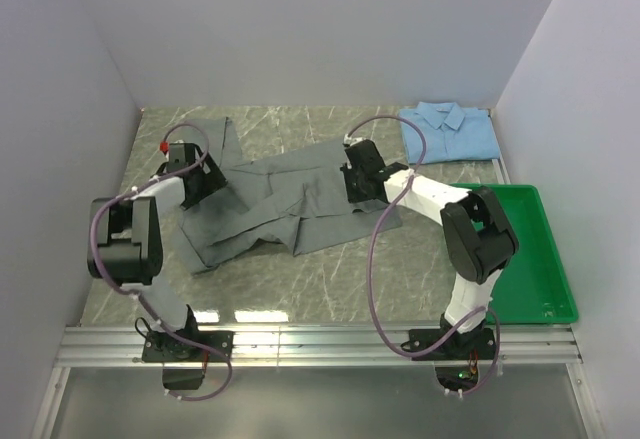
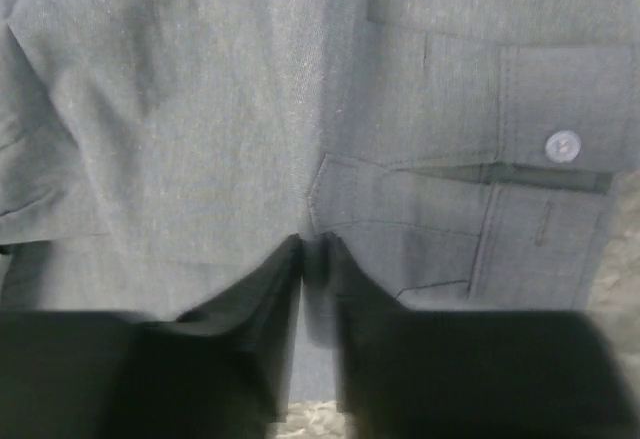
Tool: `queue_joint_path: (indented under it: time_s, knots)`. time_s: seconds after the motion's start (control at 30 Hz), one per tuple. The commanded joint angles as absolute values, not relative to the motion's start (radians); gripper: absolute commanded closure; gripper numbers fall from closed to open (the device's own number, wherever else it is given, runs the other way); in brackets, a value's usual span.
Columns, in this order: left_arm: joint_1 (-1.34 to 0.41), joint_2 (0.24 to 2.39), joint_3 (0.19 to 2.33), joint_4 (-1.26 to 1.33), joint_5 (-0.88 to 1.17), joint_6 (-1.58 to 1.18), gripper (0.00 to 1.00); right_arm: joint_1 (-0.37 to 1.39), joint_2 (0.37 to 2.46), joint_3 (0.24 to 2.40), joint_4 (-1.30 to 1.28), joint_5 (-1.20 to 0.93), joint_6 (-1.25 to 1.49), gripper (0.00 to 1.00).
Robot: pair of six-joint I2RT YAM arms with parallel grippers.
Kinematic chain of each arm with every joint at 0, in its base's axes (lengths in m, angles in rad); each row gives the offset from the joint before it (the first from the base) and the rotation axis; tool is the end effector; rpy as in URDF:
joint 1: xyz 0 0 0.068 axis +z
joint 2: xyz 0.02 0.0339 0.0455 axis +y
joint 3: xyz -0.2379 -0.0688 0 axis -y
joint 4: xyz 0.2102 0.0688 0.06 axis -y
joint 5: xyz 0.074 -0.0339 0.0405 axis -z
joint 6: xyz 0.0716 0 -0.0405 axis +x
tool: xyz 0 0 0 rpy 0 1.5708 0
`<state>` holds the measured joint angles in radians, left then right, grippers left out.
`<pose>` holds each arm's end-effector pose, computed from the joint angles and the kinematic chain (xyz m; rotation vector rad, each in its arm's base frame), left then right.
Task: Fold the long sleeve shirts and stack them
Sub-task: Flatten the shirt out
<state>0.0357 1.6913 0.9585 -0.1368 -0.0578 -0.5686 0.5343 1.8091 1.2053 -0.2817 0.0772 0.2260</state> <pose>0.3385 0.0162 0.1425 -0.7524 2.3270 -0.1673 0.3258 0.1864 0.1622 -0.3452 2.4433 0.2381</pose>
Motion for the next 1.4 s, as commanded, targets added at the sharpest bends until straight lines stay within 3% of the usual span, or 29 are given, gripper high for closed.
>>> queue_joint_path:
  time_s: [0.0,0.03,0.37,0.63,0.73,0.97,1.0,1.03,1.07,1.1,1.17,1.23,1.37]
  knots:
    - [0.034,1.765,1.052,-0.133,-0.089,-0.546,0.02,0.535,1.777,1.221,-0.268,0.080,0.212,0.91]
    - [0.034,1.779,1.081,-0.136,-0.106,-0.542,0.02,0.535,1.758,1.210,-0.268,0.081,0.210,1.00]
    - [0.057,2.020,1.351,-0.192,-0.147,-0.534,0.02,0.583,1.331,0.987,-0.394,0.003,0.210,1.00]
    - [0.104,2.135,1.551,-0.224,-0.135,-0.587,0.02,0.595,1.030,0.819,-0.589,-0.291,0.228,1.00]
    - [0.121,2.151,1.588,-0.213,-0.117,-0.612,0.02,0.621,0.977,0.798,-0.627,-0.425,0.238,1.00]
    - [0.153,2.057,1.554,-0.094,-0.094,-0.612,0.01,0.661,1.048,0.821,-0.853,-0.484,0.183,1.00]
    - [0.161,2.036,1.530,-0.078,-0.092,-0.615,0.01,0.670,1.058,0.819,-0.856,-0.518,0.173,0.96]
    - [0.163,1.992,1.514,-0.048,-0.086,-0.615,0.01,0.679,1.074,0.815,-0.850,-0.559,0.144,0.81]
    - [0.164,1.967,1.497,-0.032,-0.083,-0.614,0.01,0.707,1.083,0.816,-0.844,-0.598,0.129,0.73]
    - [0.164,1.912,1.473,-0.025,-0.080,-0.614,0.01,0.718,1.101,0.831,-0.842,-0.636,0.117,0.56]
    - [0.163,1.850,1.442,-0.023,-0.064,-0.620,0.01,0.730,1.121,0.853,-0.830,-0.631,0.123,0.42]
    - [0.152,1.737,1.379,-0.025,-0.058,-0.620,0.01,0.732,1.143,0.903,-0.816,-0.582,0.138,0.34]
    - [0.106,1.539,1.260,-0.119,-0.063,-0.621,0.01,0.718,1.161,0.986,-0.752,-0.298,0.210,0.31]
